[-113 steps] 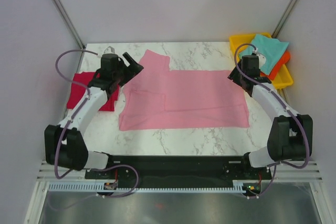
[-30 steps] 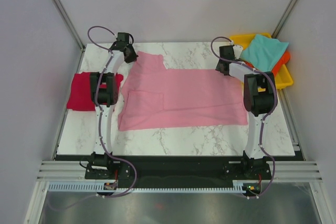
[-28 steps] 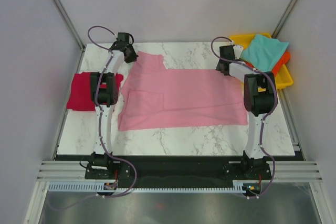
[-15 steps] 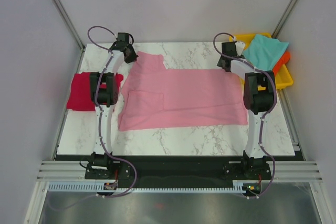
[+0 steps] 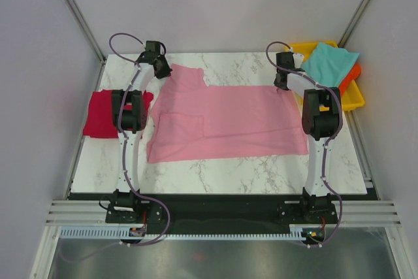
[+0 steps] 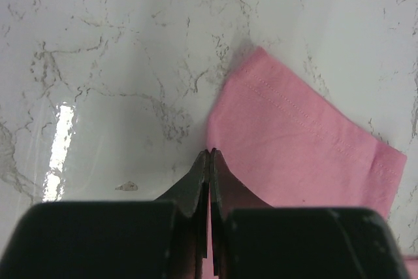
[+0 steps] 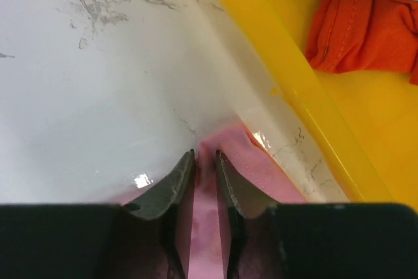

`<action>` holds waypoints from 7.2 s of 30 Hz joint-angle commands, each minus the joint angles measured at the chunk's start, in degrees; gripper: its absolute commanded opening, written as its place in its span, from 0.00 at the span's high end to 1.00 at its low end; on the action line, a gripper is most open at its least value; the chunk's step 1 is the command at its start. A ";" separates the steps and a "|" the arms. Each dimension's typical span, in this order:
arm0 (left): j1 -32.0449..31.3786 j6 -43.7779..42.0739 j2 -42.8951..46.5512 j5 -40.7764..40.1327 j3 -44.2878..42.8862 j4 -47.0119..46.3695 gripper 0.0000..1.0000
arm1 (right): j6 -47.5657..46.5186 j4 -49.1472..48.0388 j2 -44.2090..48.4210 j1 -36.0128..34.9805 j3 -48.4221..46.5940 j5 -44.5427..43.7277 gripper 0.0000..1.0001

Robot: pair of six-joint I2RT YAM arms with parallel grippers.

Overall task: Fold and stack the t-shirts
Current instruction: Fold the tshirt

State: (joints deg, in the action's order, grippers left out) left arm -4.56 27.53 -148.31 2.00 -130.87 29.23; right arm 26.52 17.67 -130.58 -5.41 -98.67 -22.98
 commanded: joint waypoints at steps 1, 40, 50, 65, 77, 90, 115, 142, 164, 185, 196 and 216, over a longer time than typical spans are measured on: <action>0.16 0.16 4.43 0.90 1.05 -1.81 0.98 | 0.37 1.66 -0.81 -0.22 -1.79 -0.83 0.76; -3.18 -7.58 34.75 4.15 31.36 -12.45 0.98 | 2.22 1.58 20.10 -0.65 13.85 -7.60 0.98; -4.93 -8.81 46.61 1.43 43.58 -12.45 0.98 | 2.13 1.84 28.19 -0.74 22.11 -7.69 0.98; -7.84 -10.83 63.40 -0.59 59.76 -10.43 0.98 | 3.53 1.84 37.15 -0.83 33.02 -10.59 0.99; -7.92 -9.87 71.32 0.64 66.35 -6.39 0.98 | 4.68 0.26 41.64 -1.53 37.76 -12.70 0.98; -7.92 -7.84 79.40 0.55 72.68 -2.08 0.98 | 5.12 -2.99 44.89 -1.80 41.63 -11.82 0.96; -9.15 10.60 101.99 0.63 87.36 -1.53 0.24 | 11.10 -17.23 58.36 -2.23 61.24 -9.99 0.40; -10.12 25.38 71.15 -4.91 92.73 -35.56 0.33 | 16.81 -4.84 20.37 -2.50 31.79 -11.29 0.59; -8.80 25.46 61.92 -2.97 86.40 -34.42 0.41 | -6.21 -19.86 26.18 -32.11 25.73 22.18 0.44; -3.97 31.36 52.42 -5.60 80.77 -20.71 0.52 | -14.83 -18.11 4.64 -39.41 7.27 29.40 0.50; -3.88 30.13 51.90 -5.96 79.45 -18.69 0.56 | -15.27 -17.94 4.55 -40.12 6.74 30.54 0.45; -3.88 29.34 51.98 -6.04 78.93 -18.25 0.60 | -14.40 -16.35 8.06 -40.29 8.93 27.46 1.00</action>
State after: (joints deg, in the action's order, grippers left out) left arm -8.73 57.41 -95.74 -2.04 -50.33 9.52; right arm 11.40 2.26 -126.26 -45.52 -90.48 4.10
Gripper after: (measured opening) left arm 0.406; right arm 0.015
